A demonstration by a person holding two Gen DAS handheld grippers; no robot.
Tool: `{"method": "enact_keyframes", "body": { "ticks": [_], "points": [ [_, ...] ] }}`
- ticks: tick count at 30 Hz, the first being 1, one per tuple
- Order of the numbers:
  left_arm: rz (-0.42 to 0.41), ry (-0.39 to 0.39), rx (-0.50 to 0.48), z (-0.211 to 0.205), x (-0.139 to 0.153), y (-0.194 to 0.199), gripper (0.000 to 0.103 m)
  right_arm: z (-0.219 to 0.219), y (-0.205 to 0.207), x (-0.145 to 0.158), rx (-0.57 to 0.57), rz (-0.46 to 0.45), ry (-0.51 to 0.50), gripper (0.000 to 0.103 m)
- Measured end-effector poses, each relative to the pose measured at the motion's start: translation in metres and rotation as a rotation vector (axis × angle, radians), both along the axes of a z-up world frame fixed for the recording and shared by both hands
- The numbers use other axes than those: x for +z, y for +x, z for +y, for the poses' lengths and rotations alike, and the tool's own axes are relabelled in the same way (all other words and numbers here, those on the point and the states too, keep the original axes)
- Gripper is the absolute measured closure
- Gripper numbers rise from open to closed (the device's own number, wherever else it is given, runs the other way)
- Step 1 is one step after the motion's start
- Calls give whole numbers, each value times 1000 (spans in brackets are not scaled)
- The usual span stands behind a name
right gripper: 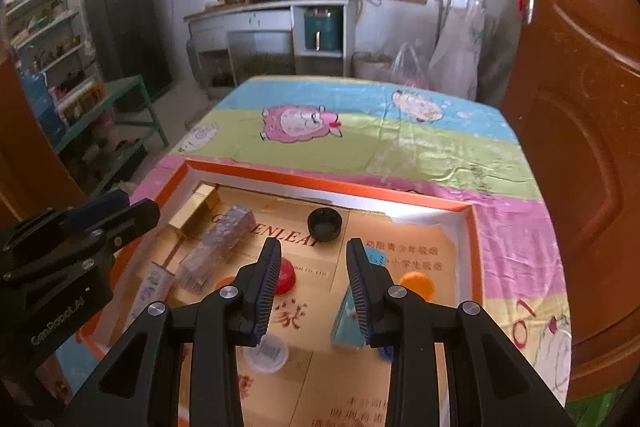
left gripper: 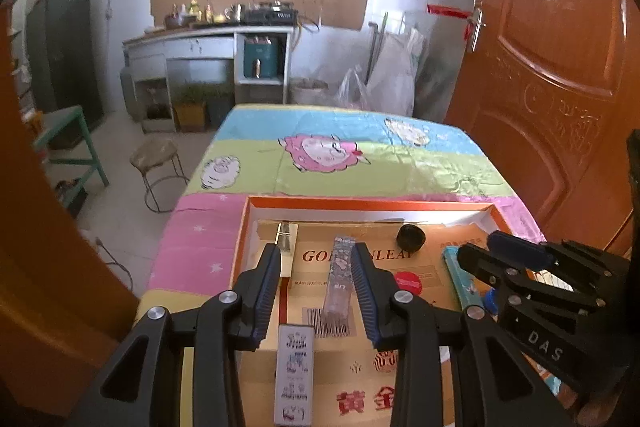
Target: Organize rigid objects
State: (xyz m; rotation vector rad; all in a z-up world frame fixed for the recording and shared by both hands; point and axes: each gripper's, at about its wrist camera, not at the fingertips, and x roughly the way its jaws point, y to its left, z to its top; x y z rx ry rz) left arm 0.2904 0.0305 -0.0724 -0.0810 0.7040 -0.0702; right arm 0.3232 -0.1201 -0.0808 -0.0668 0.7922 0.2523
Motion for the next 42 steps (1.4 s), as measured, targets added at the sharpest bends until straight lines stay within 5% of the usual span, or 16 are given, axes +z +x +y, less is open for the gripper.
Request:
{"method": "enact_keyframes", "body": {
  "ticks": [6,24,42],
  "points": [
    [-72,87,51,-9,14,-35,67,-7,-45,14,-43,-100,22,68],
    [-107,9,-49,-33,33,-115,67,-33,-137,36,-138,-161,94,68],
    [-134,29,-7,-28,50,-215,67,-27,-241,57,-149,-207,67,68]
  ]
}}
